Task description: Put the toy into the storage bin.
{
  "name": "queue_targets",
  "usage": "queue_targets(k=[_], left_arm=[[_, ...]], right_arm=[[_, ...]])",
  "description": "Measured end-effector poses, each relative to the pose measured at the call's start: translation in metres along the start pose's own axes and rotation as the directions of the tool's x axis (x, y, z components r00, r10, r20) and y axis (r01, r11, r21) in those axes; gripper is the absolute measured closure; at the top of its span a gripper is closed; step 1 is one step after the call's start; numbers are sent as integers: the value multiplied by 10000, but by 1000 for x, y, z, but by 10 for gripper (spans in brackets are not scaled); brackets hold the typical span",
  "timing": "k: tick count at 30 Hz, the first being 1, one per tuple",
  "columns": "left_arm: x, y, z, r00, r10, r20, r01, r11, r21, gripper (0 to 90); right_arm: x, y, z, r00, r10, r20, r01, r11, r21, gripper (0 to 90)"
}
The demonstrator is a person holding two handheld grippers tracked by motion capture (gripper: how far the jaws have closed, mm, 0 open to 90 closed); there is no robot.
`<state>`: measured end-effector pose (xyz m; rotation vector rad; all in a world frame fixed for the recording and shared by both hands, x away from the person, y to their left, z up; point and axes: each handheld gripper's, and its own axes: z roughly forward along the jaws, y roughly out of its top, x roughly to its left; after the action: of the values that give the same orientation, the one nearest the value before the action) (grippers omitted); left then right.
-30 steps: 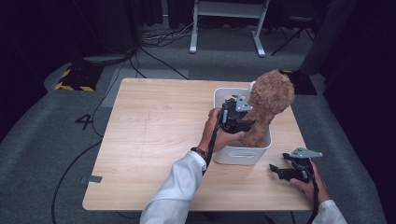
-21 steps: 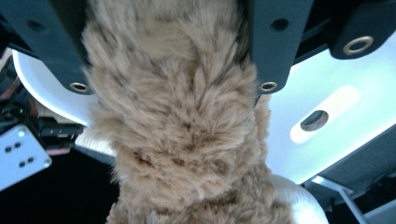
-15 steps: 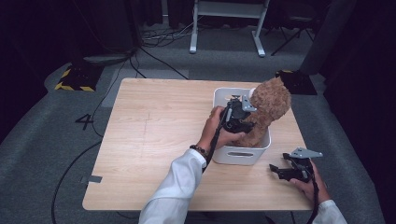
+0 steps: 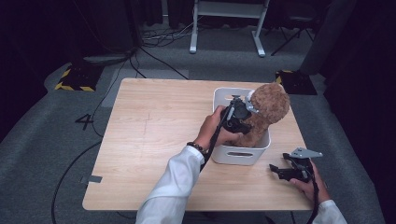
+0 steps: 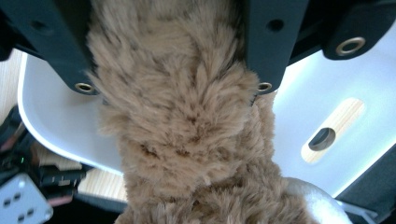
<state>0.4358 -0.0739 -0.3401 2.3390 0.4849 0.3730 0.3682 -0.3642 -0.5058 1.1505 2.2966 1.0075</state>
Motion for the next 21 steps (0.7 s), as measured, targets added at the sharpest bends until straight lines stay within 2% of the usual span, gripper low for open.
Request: queue_targets(k=[8, 12, 18, 21], left_arm=[[0, -2, -1, 9991, 336, 258, -351, 9976, 594, 608], [2, -6, -1, 9989, 360, 303, -385, 9957, 846, 613], [5, -15, 2, 9977, 431, 529, -498, 9900, 1320, 612], [4, -18, 2, 9967, 569, 579, -644, 9883, 1379, 598]], right_arm=[[0, 0, 0, 10000, -2, 0, 2, 10000, -3, 165], [0, 0, 0, 10000, -3, 0, 3, 10000, -3, 165], [0, 0, 0, 10000, -3, -1, 3, 10000, -4, 165], [0, 0, 0, 10000, -1, 0, 1, 10000, -3, 165]])
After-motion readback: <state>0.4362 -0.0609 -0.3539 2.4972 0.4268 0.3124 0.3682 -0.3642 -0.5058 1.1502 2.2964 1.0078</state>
